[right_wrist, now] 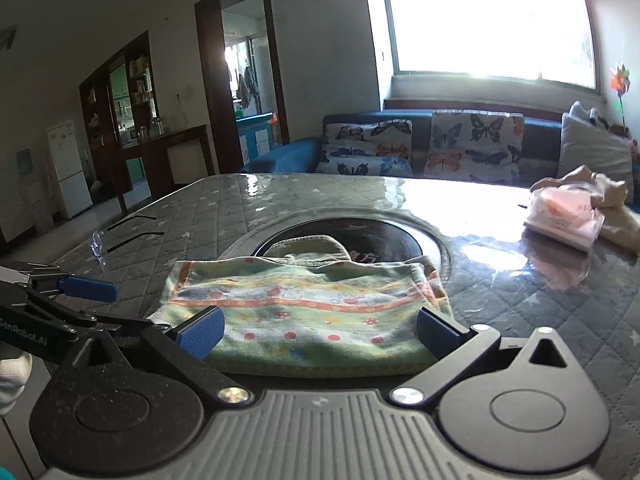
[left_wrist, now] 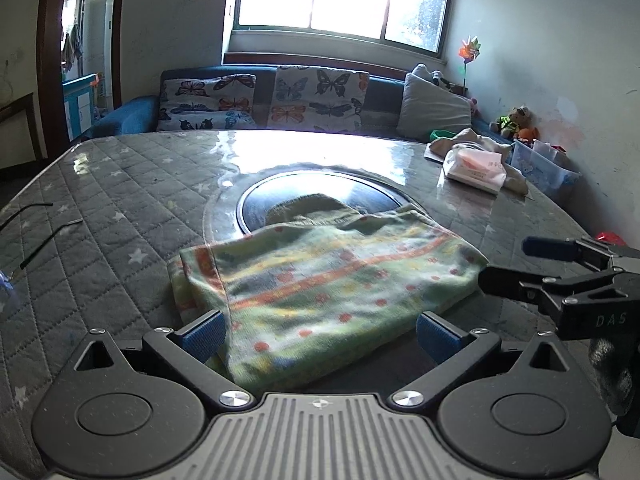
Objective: Fold clothes
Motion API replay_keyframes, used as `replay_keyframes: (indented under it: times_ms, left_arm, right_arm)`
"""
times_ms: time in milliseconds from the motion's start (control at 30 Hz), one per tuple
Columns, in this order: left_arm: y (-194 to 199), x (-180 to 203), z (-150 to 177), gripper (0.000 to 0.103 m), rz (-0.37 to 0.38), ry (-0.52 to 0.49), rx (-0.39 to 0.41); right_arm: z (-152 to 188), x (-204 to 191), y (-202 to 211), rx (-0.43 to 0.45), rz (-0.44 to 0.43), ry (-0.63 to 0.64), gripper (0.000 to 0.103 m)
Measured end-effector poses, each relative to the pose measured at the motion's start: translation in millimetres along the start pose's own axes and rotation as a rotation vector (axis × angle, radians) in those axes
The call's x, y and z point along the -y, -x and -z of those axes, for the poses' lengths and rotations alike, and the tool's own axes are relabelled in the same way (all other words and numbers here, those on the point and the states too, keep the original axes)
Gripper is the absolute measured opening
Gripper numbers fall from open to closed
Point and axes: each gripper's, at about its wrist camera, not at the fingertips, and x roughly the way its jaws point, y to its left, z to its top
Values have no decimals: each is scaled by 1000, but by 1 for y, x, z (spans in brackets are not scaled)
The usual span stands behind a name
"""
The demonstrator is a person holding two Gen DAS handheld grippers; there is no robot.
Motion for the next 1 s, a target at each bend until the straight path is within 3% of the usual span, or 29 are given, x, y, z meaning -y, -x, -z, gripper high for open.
replay_keyframes:
  times_ms: [567,800,1000]
  left_arm:
    - [-27,-18,-30,103,-15,48,-29]
    - [-37,-40,-30,103,-49,79,-59]
    - [-41,-71,-26,103,-101,128,-82]
  right_arm:
    - [-24,1,-43,-70,-11,38,103]
    - [-27,-18,-62,-113,-75,89,103]
    - [-21,-60,-76,-185,-202,209,103]
